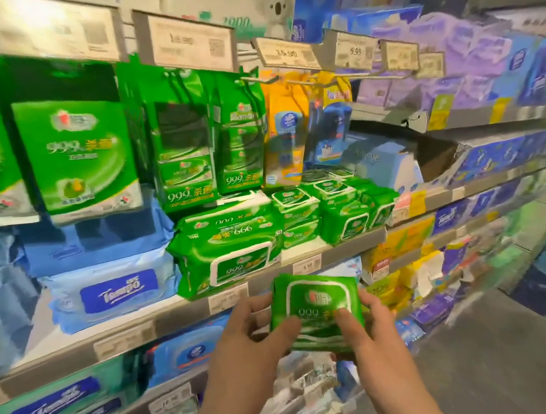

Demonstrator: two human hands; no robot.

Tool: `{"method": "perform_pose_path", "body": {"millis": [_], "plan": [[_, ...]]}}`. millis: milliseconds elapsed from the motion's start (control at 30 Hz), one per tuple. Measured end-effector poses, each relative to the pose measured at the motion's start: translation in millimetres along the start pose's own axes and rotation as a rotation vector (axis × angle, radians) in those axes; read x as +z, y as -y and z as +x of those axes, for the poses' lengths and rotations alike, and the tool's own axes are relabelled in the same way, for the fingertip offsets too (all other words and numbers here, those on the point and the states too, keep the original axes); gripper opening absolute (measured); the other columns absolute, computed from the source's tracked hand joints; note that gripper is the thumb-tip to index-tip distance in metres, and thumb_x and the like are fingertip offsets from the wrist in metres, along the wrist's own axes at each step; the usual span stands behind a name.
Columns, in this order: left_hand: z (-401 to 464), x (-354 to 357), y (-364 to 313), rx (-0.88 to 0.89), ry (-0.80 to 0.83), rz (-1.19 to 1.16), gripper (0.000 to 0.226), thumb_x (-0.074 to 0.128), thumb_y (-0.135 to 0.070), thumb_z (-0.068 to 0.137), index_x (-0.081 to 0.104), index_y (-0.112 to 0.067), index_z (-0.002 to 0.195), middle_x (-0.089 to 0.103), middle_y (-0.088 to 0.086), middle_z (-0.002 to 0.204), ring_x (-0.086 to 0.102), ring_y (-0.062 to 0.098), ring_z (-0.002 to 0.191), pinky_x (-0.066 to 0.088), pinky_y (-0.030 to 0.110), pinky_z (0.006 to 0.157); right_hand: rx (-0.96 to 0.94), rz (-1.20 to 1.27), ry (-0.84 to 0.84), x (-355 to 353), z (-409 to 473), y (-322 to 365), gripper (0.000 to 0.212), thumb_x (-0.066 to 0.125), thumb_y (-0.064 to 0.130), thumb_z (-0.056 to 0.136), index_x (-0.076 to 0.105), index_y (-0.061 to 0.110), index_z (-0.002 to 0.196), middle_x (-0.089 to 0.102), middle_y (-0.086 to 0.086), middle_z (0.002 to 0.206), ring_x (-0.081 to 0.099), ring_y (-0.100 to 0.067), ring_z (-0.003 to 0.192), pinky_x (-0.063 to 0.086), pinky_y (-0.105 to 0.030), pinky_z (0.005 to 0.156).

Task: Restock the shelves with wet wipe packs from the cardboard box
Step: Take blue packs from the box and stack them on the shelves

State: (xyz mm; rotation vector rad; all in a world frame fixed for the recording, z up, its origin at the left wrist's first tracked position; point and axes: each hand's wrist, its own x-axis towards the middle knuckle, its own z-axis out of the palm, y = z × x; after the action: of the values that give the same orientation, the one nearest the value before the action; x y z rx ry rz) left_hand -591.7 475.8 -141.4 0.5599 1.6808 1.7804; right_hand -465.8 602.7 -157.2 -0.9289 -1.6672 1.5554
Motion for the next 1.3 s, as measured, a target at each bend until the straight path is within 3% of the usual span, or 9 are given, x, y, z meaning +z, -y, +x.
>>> {"method": "perform_pose_path", "body": {"millis": [133, 233, 333, 433, 600, 833, 933, 1033, 1300], "plan": [[39.2, 43.2, -3.0, 0.011, -0.085, 0.023, 0.038, 0.090, -0.042, 0.065, 0.065, -0.042, 0.094, 0.074, -0.005, 0.101, 0.074, 0.016, 0.085, 0.060, 0.039, 0.077, -0.044, -0.043, 0.092, -33.8, 56.9, 1.9, 0.018, 0.061, 0.032, 0.100, 0.053, 0.043, 0.112, 0.073, 0.019, 0.088, 0.068, 0.005, 0.078, 0.052, -0.020, 0.066], [62.4, 79.3, -13.2, 0.021, -0.140, 0.106, 0.037, 0.085, -0.029, 0.073, 0.063, -0.032, 0.102, 0.071, -0.004, 0.099, 0.072, 0.006, 0.072, 0.057, 0.025, 0.062, -0.051, -0.073, 0.169, -61.2, 95.1, 2.7, 0.025, 0.063, 0.037, 0.098, 0.050, 0.046, 0.117, 0.074, 0.022, 0.097, 0.069, 0.003, 0.086, 0.053, -0.028, 0.078], [84.4, 111.1, -22.2, 0.055, -0.180, 0.134, 0.036, 0.086, -0.028, 0.073, 0.062, -0.025, 0.100, 0.074, 0.001, 0.086, 0.072, 0.016, 0.073, 0.059, 0.042, 0.074, -0.072, -0.068, 0.255, -87.2, 132.0, 5.2, 0.035, 0.067, 0.038, 0.096, 0.046, 0.050, 0.122, 0.072, 0.017, 0.106, 0.070, -0.002, 0.096, 0.056, -0.039, 0.093], [97.0, 134.0, -28.5, 0.027, -0.186, 0.099, 0.042, 0.083, -0.020, 0.076, 0.058, -0.023, 0.109, 0.077, 0.000, 0.085, 0.074, 0.022, 0.078, 0.056, 0.045, 0.081, -0.133, -0.084, 0.371, -107.5, 159.8, 13.5, 0.039, 0.069, 0.039, 0.095, 0.043, 0.050, 0.121, 0.069, 0.025, 0.107, 0.069, 0.001, 0.100, 0.057, -0.033, 0.092], [107.5, 143.2, -34.8, 0.024, -0.204, 0.234, 0.097, 0.088, -0.069, 0.039, 0.060, -0.036, 0.126, 0.071, -0.006, 0.115, 0.068, 0.013, 0.106, 0.054, 0.040, 0.095, -0.208, -0.121, 0.517, -129.0, 198.1, 27.8, 0.048, 0.075, 0.037, 0.090, 0.042, 0.039, 0.124, 0.070, 0.016, 0.110, 0.070, -0.004, 0.101, 0.058, -0.035, 0.092], [120.1, 146.8, -64.3, 0.151, -0.228, 0.524, 0.065, 0.089, -0.050, 0.058, 0.058, -0.041, 0.114, 0.070, -0.007, 0.102, 0.070, 0.010, 0.089, 0.059, 0.034, 0.083, -0.367, -0.254, 0.629, -135.1, 242.4, 48.7, 0.089, 0.090, 0.048, 0.072, 0.034, 0.065, 0.139, 0.061, 0.015, 0.136, 0.056, -0.005, 0.131, 0.052, -0.041, 0.104], [127.5, 149.0, -75.2, 0.239, -0.250, 0.713, 0.066, 0.089, -0.043, 0.065, 0.050, -0.049, 0.118, 0.061, -0.023, 0.093, 0.059, -0.009, 0.082, 0.052, 0.020, 0.082, -0.518, -0.397, 0.654, -134.3, 258.7, 64.8, 0.077, 0.089, 0.029, 0.077, 0.044, 0.051, 0.136, 0.066, 0.023, 0.120, 0.064, 0.006, 0.110, 0.053, -0.020, 0.091], [133.9, 155.4, -82.4, 0.325, -0.278, 0.933, 0.072, 0.086, -0.044, 0.068, 0.043, -0.052, 0.126, 0.054, -0.030, 0.089, 0.052, -0.018, 0.076, 0.039, 0.004, 0.066, -0.615, -0.552, 0.631, -126.4, 275.7, 76.4, 0.074, 0.089, 0.030, 0.077, 0.044, 0.046, 0.133, 0.062, 0.021, 0.118, 0.063, 0.002, 0.103, 0.053, -0.026, 0.089], [142.4, 144.1, -75.5, 0.323, -0.382, 1.229, 0.074, 0.078, -0.058, 0.070, 0.035, -0.052, 0.131, 0.050, -0.021, 0.103, 0.052, 0.007, 0.100, 0.046, 0.028, 0.087, -0.842, -0.737, 0.667, -104.2, 292.0, 69.4, 0.068, 0.082, 0.045, 0.081, 0.037, 0.037, 0.132, 0.045, 0.023, 0.121, 0.046, 0.001, 0.110, 0.038, -0.021, 0.093]]}}
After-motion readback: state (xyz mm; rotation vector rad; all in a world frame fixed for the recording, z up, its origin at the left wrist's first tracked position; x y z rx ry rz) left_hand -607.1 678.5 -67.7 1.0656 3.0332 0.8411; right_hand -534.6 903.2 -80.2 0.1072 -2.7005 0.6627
